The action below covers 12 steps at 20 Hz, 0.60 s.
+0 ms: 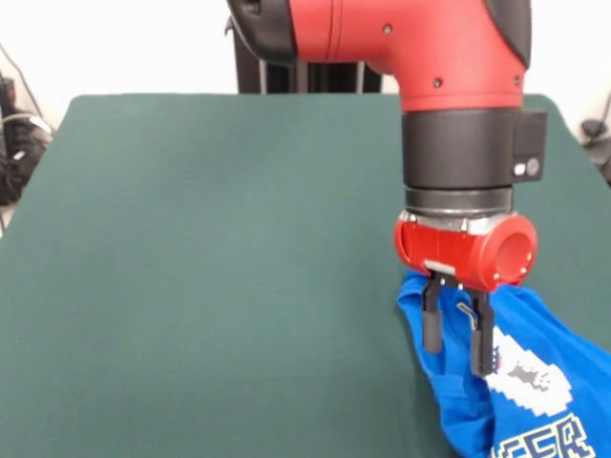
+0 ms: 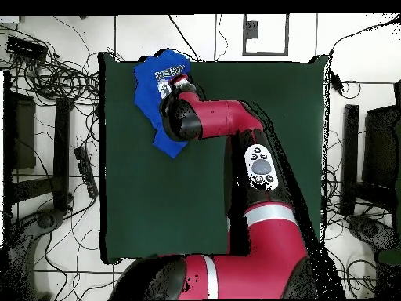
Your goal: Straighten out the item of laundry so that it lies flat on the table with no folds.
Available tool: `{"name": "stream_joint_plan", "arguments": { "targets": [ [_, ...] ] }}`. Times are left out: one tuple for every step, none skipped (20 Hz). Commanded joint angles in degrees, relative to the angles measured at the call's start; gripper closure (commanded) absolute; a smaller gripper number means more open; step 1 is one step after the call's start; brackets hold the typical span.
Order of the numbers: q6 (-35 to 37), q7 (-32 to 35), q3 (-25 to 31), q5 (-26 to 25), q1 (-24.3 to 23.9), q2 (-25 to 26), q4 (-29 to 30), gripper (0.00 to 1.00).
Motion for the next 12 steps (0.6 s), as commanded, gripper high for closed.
{"name": "stream_joint_plan", "arguments": {
  "targets": [
    [6.18,-1.7,3.45,1.68,-0.02,5.34,5.69,0.0],
    [6.46,-2.04,3.79,1.76,-0.35,5.4,5.83,0.0],
    [6.69,-2.67,4.47,1.8,-0.92,5.51,6.01,0.0],
    [7.19,-3.0,4.71,1.89,-1.14,5.5,6.05,0.0],
    [8.0,-3.39,4.89,2.08,-1.35,5.39,6.2,0.0],
    [8.77,-3.63,4.84,2.15,-1.34,5.19,6.42,0.0],
    [10.09,-3.94,4.86,2.44,-1.47,4.83,6.71,0.0],
    [11.4,-4.26,4.88,2.74,-1.6,4.47,7.01,0.0],
    [14.15,-4.59,4.36,3.12,-1.37,4.0,6.96,0.0],
    [16.91,-4.93,3.83,3.5,-1.14,3.52,6.92,0.0],
    [19.77,-5.43,3.72,3.98,-1.2,3.09,7.05,0.0],
    [22.27,-5.93,4.02,4.54,-1.58,2.62,7.62,0.0]
  ]
}}
